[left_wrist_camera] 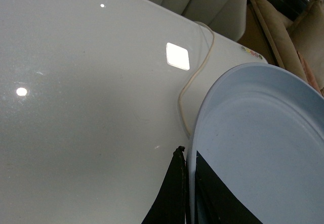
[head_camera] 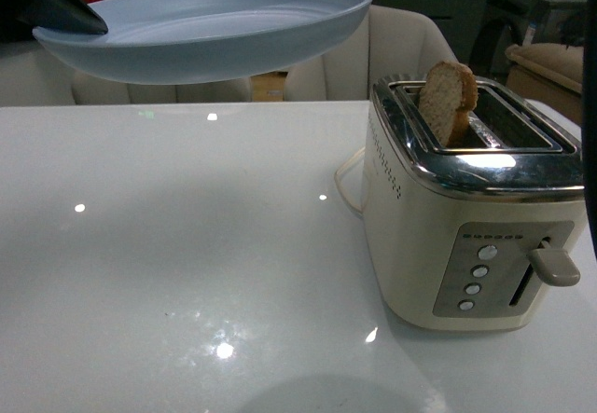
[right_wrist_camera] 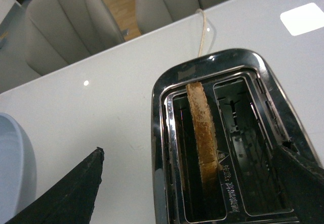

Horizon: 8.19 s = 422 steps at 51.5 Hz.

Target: Left arm holds plate, right arm toasts bread

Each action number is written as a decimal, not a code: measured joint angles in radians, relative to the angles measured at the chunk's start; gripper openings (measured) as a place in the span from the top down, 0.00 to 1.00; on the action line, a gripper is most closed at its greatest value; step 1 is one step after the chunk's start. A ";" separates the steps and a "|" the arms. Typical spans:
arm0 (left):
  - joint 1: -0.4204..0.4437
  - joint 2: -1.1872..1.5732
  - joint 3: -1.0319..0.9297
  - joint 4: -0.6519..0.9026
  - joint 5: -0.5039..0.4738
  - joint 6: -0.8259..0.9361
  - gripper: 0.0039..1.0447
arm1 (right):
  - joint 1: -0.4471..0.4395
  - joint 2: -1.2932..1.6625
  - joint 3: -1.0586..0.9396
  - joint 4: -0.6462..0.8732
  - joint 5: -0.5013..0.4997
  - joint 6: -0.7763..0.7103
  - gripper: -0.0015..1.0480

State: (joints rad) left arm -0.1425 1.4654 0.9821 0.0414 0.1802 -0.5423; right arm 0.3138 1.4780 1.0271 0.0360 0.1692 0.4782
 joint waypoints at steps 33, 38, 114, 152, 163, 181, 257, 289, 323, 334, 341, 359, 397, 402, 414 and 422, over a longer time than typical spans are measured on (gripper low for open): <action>0.000 0.000 0.000 0.000 0.000 0.000 0.98 | -0.198 -0.618 -0.447 0.044 -0.011 -0.005 0.06; 0.000 0.000 0.000 0.000 0.000 0.000 0.98 | -0.259 -0.724 -0.533 -0.003 -0.025 0.011 0.06; 0.000 0.000 0.002 0.000 0.000 0.000 0.98 | -0.314 -1.474 -1.009 -0.021 -0.169 -0.472 0.98; 0.000 0.000 0.002 0.000 0.000 0.000 0.98 | -0.314 -1.474 -1.015 -0.040 -0.170 -0.473 0.70; 0.000 0.000 0.002 0.000 0.000 0.000 0.98 | -0.314 -1.474 -1.015 -0.040 -0.170 -0.473 0.35; 0.000 0.000 0.002 0.000 0.000 0.000 0.98 | -0.314 -1.474 -1.015 -0.040 -0.170 -0.473 0.06; 0.244 0.472 0.019 0.232 -0.173 0.227 0.98 | -0.314 -1.474 -1.015 -0.040 -0.170 -0.473 0.06; 0.257 0.656 0.161 0.199 -0.223 0.154 0.98 | -0.314 -1.474 -1.015 -0.040 -0.170 -0.473 0.06; 0.243 0.628 0.089 0.253 -0.197 0.260 0.06 | -0.314 -1.474 -1.015 -0.040 -0.170 -0.473 0.06; 0.194 0.240 -0.016 0.263 -0.084 0.252 0.06 | -0.314 -1.474 -1.015 -0.040 -0.170 -0.473 0.06; 0.185 0.117 -0.035 0.240 -0.068 0.253 0.06 | -0.314 -1.474 -1.015 -0.039 -0.170 -0.473 0.06; 0.161 0.004 -0.102 0.394 -0.127 0.307 0.13 | -0.314 -1.474 -1.015 -0.040 -0.170 -0.473 0.06; 0.142 -0.463 -0.751 0.729 -0.180 0.527 0.99 | -0.314 -1.474 -1.015 -0.040 -0.170 -0.473 0.06; 0.142 -0.533 -0.808 0.707 -0.180 0.527 0.99 | -0.314 -1.474 -1.015 -0.040 -0.170 -0.473 0.06; 0.142 -0.869 -0.971 0.521 -0.181 0.527 0.99 | -0.314 -1.474 -1.015 -0.039 -0.169 -0.473 0.06; 0.142 -1.157 -0.972 0.264 -0.180 0.528 0.99 | -0.314 -1.474 -1.015 -0.040 -0.170 -0.473 0.06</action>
State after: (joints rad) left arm -0.0010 0.3080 0.0105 0.3058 -0.0002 -0.0147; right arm -0.0002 0.0036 0.0124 -0.0036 -0.0006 0.0055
